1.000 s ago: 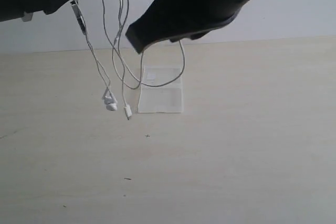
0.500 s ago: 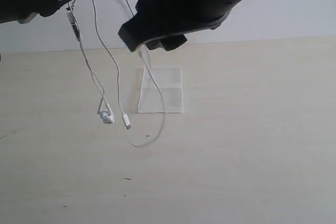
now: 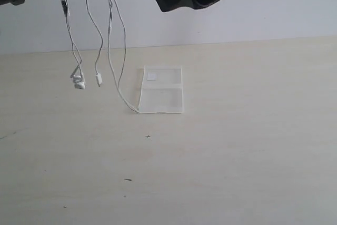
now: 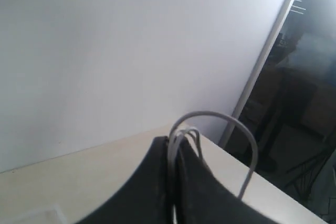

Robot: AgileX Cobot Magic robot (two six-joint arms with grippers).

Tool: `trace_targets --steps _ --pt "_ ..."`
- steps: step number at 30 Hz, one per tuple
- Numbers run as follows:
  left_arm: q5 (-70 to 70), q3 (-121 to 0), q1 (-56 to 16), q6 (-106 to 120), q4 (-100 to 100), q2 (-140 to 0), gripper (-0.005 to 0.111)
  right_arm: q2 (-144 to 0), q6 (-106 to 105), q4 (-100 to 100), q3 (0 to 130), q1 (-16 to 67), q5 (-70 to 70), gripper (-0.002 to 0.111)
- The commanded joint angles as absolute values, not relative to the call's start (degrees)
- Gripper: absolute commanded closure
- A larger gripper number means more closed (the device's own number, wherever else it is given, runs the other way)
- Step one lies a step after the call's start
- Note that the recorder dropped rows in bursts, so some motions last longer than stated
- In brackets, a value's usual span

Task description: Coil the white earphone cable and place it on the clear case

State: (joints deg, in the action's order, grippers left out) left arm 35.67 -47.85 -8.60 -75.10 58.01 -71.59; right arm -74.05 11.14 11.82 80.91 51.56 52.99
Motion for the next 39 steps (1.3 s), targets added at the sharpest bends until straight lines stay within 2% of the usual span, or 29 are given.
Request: trace_targets --steps 1,6,12,24,28,32,39 --pt "37.03 -48.33 -8.51 -75.42 52.91 -71.04 0.107 -73.97 9.71 7.06 80.92 51.28 53.12 0.043" --pt "41.34 -48.33 -8.51 -75.42 49.62 -71.6 0.107 -73.97 7.13 5.04 80.92 51.28 52.63 0.042" --pt "45.67 -48.08 -8.51 -75.42 48.68 -73.11 0.107 -73.97 1.45 0.0 80.92 51.28 49.76 0.035" --pt "52.31 -44.19 -8.51 -70.79 39.64 -73.33 0.107 -78.62 -14.01 -11.69 79.88 51.28 44.85 0.034" --pt "55.11 -43.06 -7.72 -70.66 36.87 -73.33 0.107 -80.54 -16.99 -12.5 77.33 51.28 40.8 0.034" --pt "59.51 -41.56 -5.2 -70.81 35.38 -73.33 0.107 -80.99 -16.89 -12.14 74.45 51.28 31.0 0.034" --pt "59.88 -41.54 -5.2 -68.05 35.27 -73.33 0.107 -85.88 -16.89 -13.14 74.14 51.28 21.32 0.034"
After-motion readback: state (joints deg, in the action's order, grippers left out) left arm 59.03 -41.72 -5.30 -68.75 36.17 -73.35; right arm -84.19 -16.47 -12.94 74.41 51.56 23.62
